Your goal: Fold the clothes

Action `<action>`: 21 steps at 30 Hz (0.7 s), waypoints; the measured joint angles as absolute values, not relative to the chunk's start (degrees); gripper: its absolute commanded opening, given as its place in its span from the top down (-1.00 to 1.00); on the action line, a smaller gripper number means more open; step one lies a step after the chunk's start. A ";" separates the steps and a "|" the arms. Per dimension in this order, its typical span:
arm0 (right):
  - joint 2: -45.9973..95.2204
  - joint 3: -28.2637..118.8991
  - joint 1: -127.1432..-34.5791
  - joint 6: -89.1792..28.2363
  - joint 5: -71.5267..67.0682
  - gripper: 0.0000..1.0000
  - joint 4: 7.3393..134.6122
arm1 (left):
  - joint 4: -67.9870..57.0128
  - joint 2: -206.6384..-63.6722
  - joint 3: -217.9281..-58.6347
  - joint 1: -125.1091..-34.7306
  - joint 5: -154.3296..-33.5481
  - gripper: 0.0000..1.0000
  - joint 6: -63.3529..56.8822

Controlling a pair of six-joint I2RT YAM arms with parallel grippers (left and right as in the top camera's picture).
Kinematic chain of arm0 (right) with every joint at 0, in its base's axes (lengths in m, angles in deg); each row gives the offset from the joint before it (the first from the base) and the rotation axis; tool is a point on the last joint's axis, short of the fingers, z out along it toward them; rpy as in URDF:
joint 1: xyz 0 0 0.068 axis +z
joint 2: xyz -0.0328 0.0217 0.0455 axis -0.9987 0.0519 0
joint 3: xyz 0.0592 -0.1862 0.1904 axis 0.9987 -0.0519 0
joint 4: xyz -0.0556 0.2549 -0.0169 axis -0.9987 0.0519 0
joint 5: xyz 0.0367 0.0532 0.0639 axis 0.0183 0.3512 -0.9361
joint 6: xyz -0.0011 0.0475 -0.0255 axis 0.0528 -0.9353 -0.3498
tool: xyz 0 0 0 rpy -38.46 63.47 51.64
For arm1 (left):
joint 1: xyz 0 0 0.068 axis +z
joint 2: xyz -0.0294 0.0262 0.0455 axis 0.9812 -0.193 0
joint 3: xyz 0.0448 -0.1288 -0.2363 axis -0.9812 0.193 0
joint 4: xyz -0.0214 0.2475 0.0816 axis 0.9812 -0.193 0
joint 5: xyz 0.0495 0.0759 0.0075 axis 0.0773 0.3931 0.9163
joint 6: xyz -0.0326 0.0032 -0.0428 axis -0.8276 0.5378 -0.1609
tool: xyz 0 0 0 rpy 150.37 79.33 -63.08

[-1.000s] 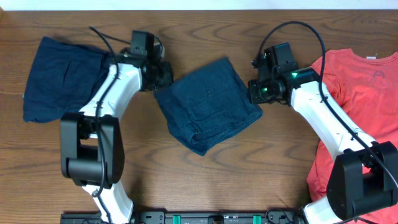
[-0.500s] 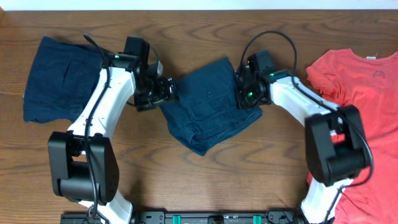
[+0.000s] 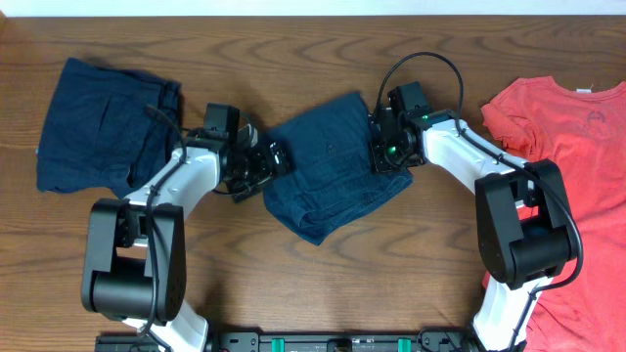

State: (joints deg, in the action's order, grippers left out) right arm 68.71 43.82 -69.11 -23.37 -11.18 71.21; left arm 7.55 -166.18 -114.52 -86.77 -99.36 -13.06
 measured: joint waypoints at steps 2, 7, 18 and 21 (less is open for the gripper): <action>68.71 43.82 -69.11 -23.37 -11.18 0.96 71.23 | 12.53 -165.92 -112.77 -86.99 -101.02 -0.97 -15.99; 68.71 43.82 -69.11 -23.37 -11.18 0.95 71.27 | 19.00 -165.98 -111.11 -89.72 -102.53 -0.98 -21.39; 68.71 43.84 -69.13 -23.37 -11.05 0.97 71.58 | 25.80 -171.12 -111.97 -95.17 -101.96 0.38 -28.51; 68.71 43.86 -69.11 -23.35 -11.16 0.97 71.73 | 25.78 -171.97 -111.83 -95.27 -102.14 0.83 -28.47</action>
